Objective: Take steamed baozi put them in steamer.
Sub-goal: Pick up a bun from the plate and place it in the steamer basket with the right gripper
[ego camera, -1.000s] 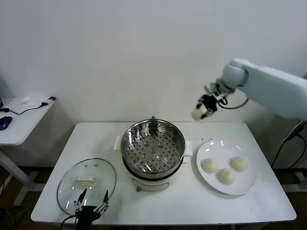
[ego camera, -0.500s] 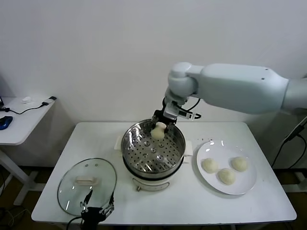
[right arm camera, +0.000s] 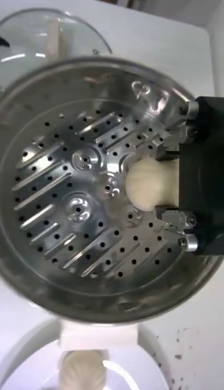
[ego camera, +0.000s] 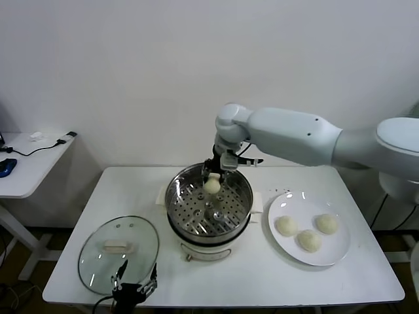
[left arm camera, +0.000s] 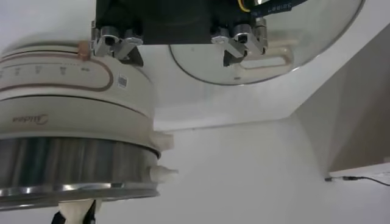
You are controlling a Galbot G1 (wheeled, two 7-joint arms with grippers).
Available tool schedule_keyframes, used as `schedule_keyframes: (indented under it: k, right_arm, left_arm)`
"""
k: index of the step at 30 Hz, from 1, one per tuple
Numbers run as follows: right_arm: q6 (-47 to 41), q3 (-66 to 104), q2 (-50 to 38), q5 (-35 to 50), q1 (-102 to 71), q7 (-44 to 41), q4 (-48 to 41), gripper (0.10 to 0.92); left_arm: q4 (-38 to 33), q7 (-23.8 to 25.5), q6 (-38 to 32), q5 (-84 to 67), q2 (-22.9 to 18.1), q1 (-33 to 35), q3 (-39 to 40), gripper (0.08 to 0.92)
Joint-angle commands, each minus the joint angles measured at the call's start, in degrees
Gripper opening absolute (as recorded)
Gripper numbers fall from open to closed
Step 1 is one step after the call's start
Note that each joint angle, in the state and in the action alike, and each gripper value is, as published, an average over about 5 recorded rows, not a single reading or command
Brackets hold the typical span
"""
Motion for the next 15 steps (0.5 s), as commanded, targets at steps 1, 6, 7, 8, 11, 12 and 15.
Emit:
schedule_keyframes:
  k: [1, 6, 7, 8, 11, 12, 15]
  right_arm:
    - [3.7, 3.8, 3.1, -5.3, -5.9, 1.5, -9.6, 0.509]
    - [3.9, 4.1, 4.2, -5.3, -6.4, 1.6, -11.1, 0.514]
    - [4.0, 4.2, 4.4, -5.2, -6.4, 1.7, -11.4, 0.521]
    - [4.1, 4.3, 4.6, -5.2, -6.5, 1.8, -11.6, 0.528]
    - [4.3, 4.4, 5.1, -4.9, -6.6, 1.7, -12.0, 0.588]
    - [4.4, 4.5, 5.3, -4.8, -6.6, 1.6, -12.1, 0.612]
    - [4.8, 4.4, 5.8, -3.9, -6.5, 0.9, -12.3, 0.684]
  left_arm:
    - [0.5, -0.2, -0.4, 0.1, 0.1, 0.0, 0.2, 0.823]
    - [0.6, -0.3, -0.5, 0.0, 0.1, -0.2, 0.2, 0.823]
    - [0.6, -0.3, -0.5, 0.0, 0.1, -0.2, 0.2, 0.823]
    - [0.5, -0.3, -0.5, 0.0, 0.1, -0.2, 0.2, 0.823]
    - [0.5, -0.3, -0.5, 0.0, 0.1, -0.3, 0.2, 0.823]
    - [0.5, -0.3, -0.5, 0.0, 0.1, -0.3, 0.2, 0.823]
    - [0.3, -0.3, -0.5, 0.0, 0.1, -0.2, 0.2, 0.823]
